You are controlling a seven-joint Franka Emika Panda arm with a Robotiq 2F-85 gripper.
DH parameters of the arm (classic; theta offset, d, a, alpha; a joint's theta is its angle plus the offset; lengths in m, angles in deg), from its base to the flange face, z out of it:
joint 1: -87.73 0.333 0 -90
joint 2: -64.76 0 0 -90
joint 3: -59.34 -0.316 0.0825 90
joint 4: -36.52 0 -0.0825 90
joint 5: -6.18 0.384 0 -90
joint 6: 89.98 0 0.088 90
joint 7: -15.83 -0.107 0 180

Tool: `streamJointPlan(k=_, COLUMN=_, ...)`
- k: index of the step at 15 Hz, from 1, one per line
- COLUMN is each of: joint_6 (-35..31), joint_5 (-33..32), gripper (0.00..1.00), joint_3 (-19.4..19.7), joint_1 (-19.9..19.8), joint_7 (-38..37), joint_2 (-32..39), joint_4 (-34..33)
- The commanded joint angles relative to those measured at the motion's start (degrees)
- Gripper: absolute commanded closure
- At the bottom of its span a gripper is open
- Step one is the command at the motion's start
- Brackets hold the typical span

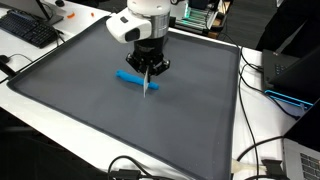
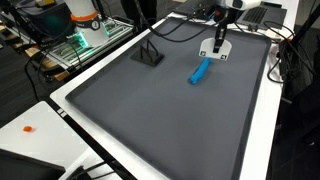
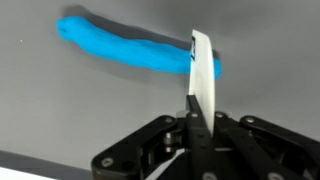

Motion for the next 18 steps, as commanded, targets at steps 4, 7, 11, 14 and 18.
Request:
streamJointPlan(k=4, joint_6=0.6, joint_5=2.29, gripper=0.99, joint_3=0.23, joint_1=0.37, joint_7=-2.98, joint_2=0.57, joint_4=-0.36)
streamJointPlan(k=7, joint_6=-0.07, joint_5=2.81, gripper=0.99, joint_3=0.27, joint_1=0.36, joint_7=-4.45, joint_2=0.67, joint_4=0.11)
streamJointPlan(k=11, joint_6=-1.04, joint_5=3.68, gripper=0.99, joint_3=0.42, joint_1=0.43, joint_7=-5.89, joint_2=1.16, joint_4=0.58)
streamJointPlan(k=14, joint_6=-2.87, joint_5=2.75, gripper=0.99, joint_3=1.08, joint_1=0.89, joint_7=-6.75, joint_2=1.76, joint_4=1.04)
streamJointPlan(k=18, joint_6=-4.95, joint_5=2.23, gripper=0.99, joint_3=1.71, joint_1=1.23, joint_7=-7.5, joint_2=2.21, joint_4=1.87)
